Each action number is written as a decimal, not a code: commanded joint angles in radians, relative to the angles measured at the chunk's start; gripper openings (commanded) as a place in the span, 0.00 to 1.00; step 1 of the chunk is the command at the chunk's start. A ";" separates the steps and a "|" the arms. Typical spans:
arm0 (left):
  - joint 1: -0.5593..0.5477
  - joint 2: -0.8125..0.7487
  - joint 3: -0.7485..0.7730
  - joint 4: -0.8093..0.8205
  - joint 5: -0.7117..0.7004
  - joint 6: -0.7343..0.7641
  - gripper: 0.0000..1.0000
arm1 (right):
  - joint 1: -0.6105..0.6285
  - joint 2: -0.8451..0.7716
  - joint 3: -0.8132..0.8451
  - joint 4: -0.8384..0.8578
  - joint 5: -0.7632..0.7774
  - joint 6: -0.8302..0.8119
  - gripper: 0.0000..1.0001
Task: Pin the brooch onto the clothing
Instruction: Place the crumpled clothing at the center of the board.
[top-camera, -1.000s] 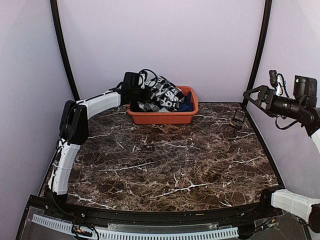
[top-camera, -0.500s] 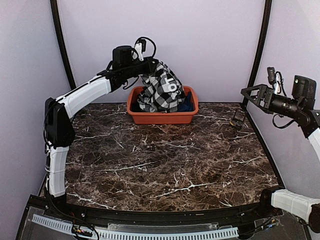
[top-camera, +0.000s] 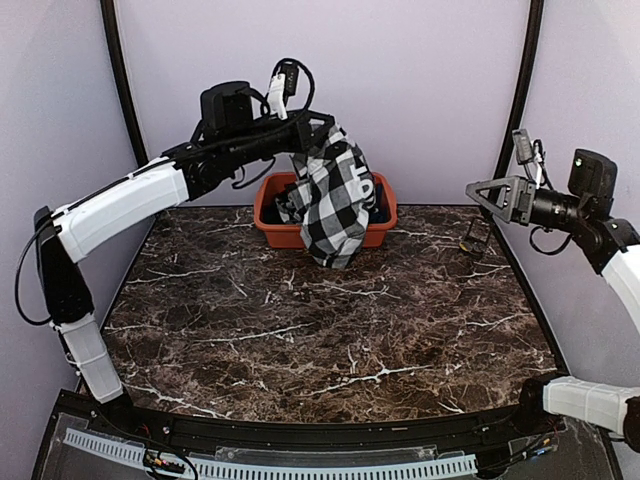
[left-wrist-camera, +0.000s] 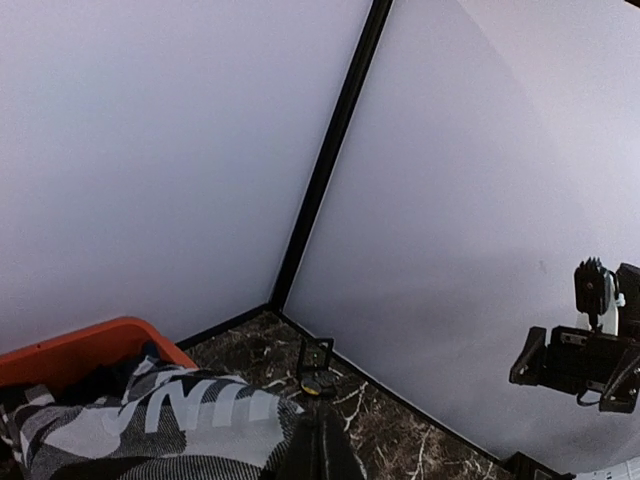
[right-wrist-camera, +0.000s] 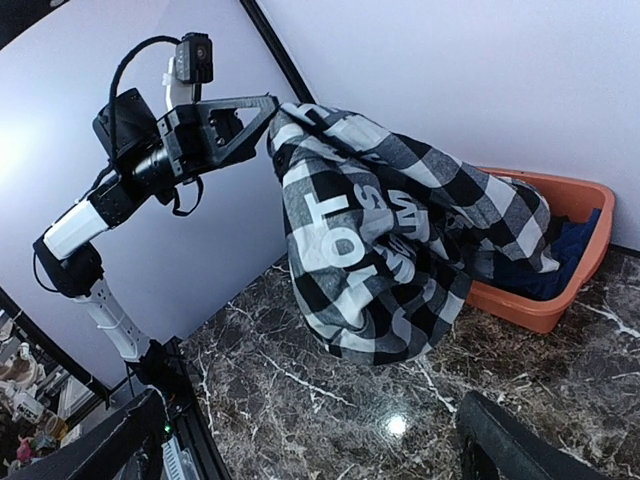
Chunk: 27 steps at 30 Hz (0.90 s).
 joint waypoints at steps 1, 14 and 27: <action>-0.072 -0.182 -0.305 0.130 -0.059 -0.060 0.01 | 0.034 0.023 -0.056 0.045 0.013 -0.043 0.98; -0.212 -0.577 -0.854 0.205 -0.149 -0.116 0.01 | 0.234 0.257 -0.113 0.204 0.324 -0.196 0.99; -0.256 -0.764 -1.152 0.184 -0.155 -0.186 0.56 | 0.364 0.614 0.115 0.287 0.411 -0.240 0.99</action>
